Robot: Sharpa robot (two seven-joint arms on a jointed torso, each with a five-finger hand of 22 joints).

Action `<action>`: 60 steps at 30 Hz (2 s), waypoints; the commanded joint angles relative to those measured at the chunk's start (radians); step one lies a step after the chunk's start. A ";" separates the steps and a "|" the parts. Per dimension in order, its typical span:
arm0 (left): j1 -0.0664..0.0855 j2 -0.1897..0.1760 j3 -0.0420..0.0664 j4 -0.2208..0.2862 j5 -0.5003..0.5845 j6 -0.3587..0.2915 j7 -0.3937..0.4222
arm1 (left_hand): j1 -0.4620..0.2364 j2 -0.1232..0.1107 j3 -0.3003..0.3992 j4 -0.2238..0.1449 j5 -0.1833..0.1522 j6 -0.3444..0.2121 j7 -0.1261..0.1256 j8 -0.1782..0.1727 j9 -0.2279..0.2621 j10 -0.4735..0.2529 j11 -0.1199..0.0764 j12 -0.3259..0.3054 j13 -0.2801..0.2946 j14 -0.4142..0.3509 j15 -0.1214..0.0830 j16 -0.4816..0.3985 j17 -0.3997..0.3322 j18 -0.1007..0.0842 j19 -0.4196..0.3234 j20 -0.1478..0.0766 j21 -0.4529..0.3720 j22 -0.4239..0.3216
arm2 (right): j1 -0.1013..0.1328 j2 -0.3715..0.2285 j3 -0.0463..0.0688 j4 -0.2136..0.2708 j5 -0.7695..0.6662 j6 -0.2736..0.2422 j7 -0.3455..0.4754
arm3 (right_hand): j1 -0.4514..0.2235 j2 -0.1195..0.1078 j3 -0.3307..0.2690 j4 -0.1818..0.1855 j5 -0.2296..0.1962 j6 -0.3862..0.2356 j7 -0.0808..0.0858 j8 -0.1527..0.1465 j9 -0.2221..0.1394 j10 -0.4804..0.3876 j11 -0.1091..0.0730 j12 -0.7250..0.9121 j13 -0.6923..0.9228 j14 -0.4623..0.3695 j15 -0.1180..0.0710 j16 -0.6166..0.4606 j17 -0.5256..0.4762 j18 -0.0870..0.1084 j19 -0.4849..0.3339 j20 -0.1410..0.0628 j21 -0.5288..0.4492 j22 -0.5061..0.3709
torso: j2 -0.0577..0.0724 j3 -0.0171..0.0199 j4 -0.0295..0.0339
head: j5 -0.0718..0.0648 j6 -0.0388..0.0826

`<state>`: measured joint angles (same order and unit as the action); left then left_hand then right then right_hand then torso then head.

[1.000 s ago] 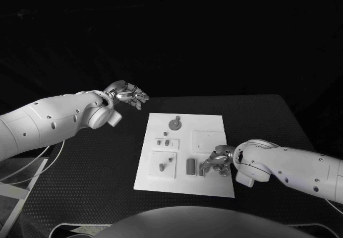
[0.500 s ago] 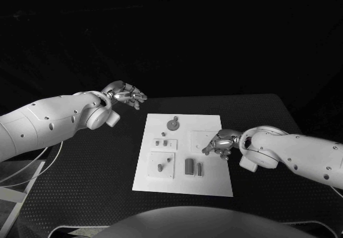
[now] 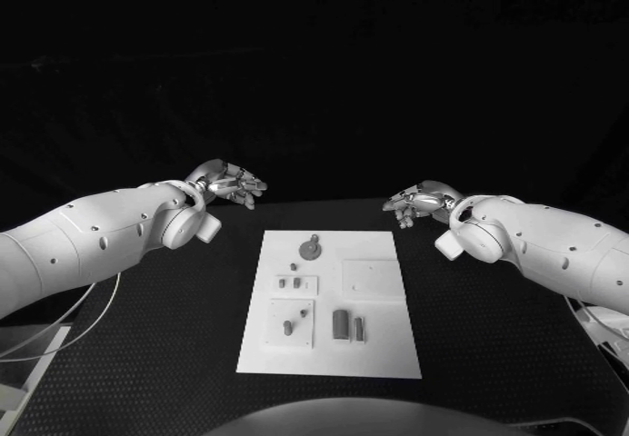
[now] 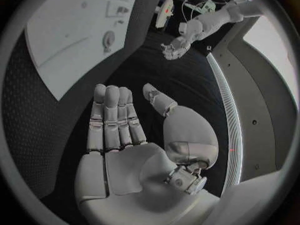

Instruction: Assemble the parts on the task board

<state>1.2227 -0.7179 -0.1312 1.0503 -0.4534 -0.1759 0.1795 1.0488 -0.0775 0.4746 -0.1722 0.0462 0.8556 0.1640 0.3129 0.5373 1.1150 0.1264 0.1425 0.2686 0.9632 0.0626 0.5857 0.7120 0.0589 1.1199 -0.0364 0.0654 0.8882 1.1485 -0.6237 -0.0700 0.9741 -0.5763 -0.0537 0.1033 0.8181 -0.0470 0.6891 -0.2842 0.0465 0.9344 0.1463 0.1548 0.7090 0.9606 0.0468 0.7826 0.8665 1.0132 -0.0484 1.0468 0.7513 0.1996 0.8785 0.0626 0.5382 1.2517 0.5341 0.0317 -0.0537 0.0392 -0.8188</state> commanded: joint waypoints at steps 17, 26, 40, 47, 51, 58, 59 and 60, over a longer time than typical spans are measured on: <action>0.005 0.125 0.007 -0.196 0.321 0.131 0.111 | -0.128 -0.004 -0.037 0.031 0.003 -0.190 -0.029 -0.091 -0.045 -0.295 -0.003 -0.076 -0.123 -0.341 0.107 -0.307 -0.145 -0.052 -0.374 0.105 -0.002 -0.197 | -0.058 0.161 0.098 -0.257 0.269 0.079 0.241 | -0.065 0.036 -0.148 0.001 0.002 -0.183 0.047 -0.057 -0.042 -0.099 0.125 -0.540 -0.527 -0.304 0.236 -0.586 -0.302 -0.114 -0.402 0.106 -0.293 -0.098 | -0.100 -0.0195 -0.0014 | 0.028 0.204; -0.003 0.134 0.007 -0.204 0.288 0.107 0.086 | -1.049 0.078 -0.475 0.172 -0.046 -0.856 -0.164 -0.313 -0.537 -1.115 -0.126 -0.142 -0.269 -0.963 -0.063 -0.586 -0.712 -0.059 -1.120 0.036 -0.065 -0.888 | -0.061 0.158 0.099 -0.252 0.249 0.058 0.216 | -0.818 0.047 -0.689 0.284 -0.047 -0.934 -0.146 -0.155 -0.709 -0.961 -0.047 -0.783 -0.867 -1.013 0.048 -1.047 -0.751 -0.200 -0.878 -0.063 -0.538 -0.473 | -0.099 -0.0179 -0.0010 | 0.024 0.215; -0.062 0.066 0.050 0.046 0.345 -0.135 0.174 | -1.049 0.078 -0.475 0.172 -0.046 -0.856 -0.164 -0.313 -0.537 -1.115 -0.126 -0.142 -0.269 -0.963 -0.063 -0.586 -0.712 -0.059 -1.120 0.036 -0.065 -0.888 | -0.072 0.065 0.091 -0.002 0.346 -0.170 0.275 | -0.818 0.047 -0.689 0.284 -0.047 -0.934 -0.146 -0.155 -0.709 -0.961 -0.047 -0.783 -0.867 -1.013 0.048 -1.047 -0.751 -0.200 -0.878 -0.063 -0.538 -1.252 | -0.003 -0.0301 0.0471 | -0.031 0.218; -0.117 0.002 0.090 0.282 0.399 -0.363 0.257 | -1.049 0.078 -0.475 0.172 -0.046 -0.856 -0.164 -0.313 -0.537 -1.115 -0.126 -0.142 -0.269 -0.963 -0.063 -0.586 -0.712 -0.059 -1.120 0.036 -0.065 -0.888 | -0.083 -0.022 0.083 0.234 0.437 -0.386 0.331 | -0.818 0.047 -0.689 0.284 -0.047 -0.934 -0.146 -0.155 -0.709 -0.961 -0.047 -0.783 -0.867 -1.013 0.048 -1.047 -0.751 -0.200 -0.878 -0.063 -0.538 -1.252 | 0.010 -0.0317 0.0537 | -0.039 0.219; -0.145 -0.030 0.111 0.400 0.426 -0.478 0.298 | -1.049 0.078 -0.475 0.172 -0.046 -0.856 -0.164 -0.313 -0.537 -1.115 -0.126 -0.142 -0.269 -0.963 -0.063 -0.586 -0.712 -0.059 -1.120 0.036 -0.065 -0.888 | -0.089 -0.074 0.078 0.375 0.491 -0.515 0.364 | -0.818 0.047 -0.689 0.284 -0.047 -0.934 -0.146 -0.155 -0.709 -0.961 -0.047 -0.783 -0.867 -1.013 0.048 -1.047 -0.751 -0.200 -0.878 -0.063 -0.538 -1.252 | 0.010 -0.0317 0.0537 | -0.039 0.219; -0.170 -0.059 0.129 0.507 0.451 -0.582 0.336 | -1.049 0.078 -0.475 0.172 -0.046 -0.856 -0.164 -0.313 -0.537 -1.115 -0.126 -0.142 -0.269 -0.963 -0.063 -0.586 -0.712 -0.059 -1.120 0.036 -0.065 -0.888 | -0.096 -0.136 0.072 0.541 0.555 -0.666 0.404 | -0.818 0.047 -0.689 0.284 -0.047 -0.934 -0.146 -0.155 -0.709 -0.961 -0.047 -0.783 -0.867 -1.013 0.048 -1.047 -0.751 -0.200 -0.878 -0.063 -0.538 -1.252 | 0.010 -0.0317 0.0537 | -0.039 0.219; -0.171 -0.060 0.130 0.514 0.452 -0.588 0.338 | -1.049 0.078 -0.475 0.172 -0.046 -0.856 -0.164 -0.313 -0.537 -1.115 -0.126 -0.142 -0.269 -0.963 -0.063 -0.586 -0.712 -0.059 -1.120 0.036 -0.065 -0.888 | -0.097 -0.141 0.071 0.555 0.560 -0.679 0.407 | -0.818 0.047 -0.689 0.284 -0.047 -0.934 -0.146 -0.155 -0.709 -0.961 -0.047 -0.783 -0.867 -1.013 0.048 -1.047 -0.751 -0.200 -0.878 -0.063 -0.538 -1.252 | 0.010 -0.0317 0.0537 | -0.039 0.219; -0.172 -0.062 0.131 0.518 0.453 -0.592 0.340 | -1.049 0.078 -0.475 0.172 -0.046 -0.856 -0.164 -0.313 -0.537 -1.115 -0.126 -0.142 -0.269 -0.963 -0.063 -0.586 -0.712 -0.059 -1.120 0.036 -0.065 -0.888 | -0.097 -0.146 0.071 0.567 0.565 -0.690 0.410 | -0.818 0.047 -0.689 0.284 -0.047 -0.934 -0.146 -0.155 -0.709 -0.961 -0.047 -0.783 -0.867 -1.013 0.048 -1.047 -0.751 -0.200 -0.878 -0.063 -0.538 -1.252 | 0.010 -0.0317 0.0537 | -0.039 0.219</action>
<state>1.0509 -0.7780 -0.0021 1.5606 -0.0270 -0.6810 0.4618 0.0072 0.0004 0.0036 -0.0003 0.0034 0.0051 -0.0002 0.0031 0.0009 0.0053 0.0000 0.0068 0.0009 0.0035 0.0000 0.0035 0.0009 0.0158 0.0036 -0.0001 0.0035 0.0009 1.0519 -0.7654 0.0007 1.5289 -0.0667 -0.6265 0.4601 0.0058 -0.0001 0.0044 -0.0001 0.0070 0.0044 -0.0002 0.0035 0.0008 0.0037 -0.0001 0.0035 0.0009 0.0045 0.0004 0.0035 0.0009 0.0137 0.0049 -0.0003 0.0035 0.0010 0.5437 0.0000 -0.0002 -0.0001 -0.6000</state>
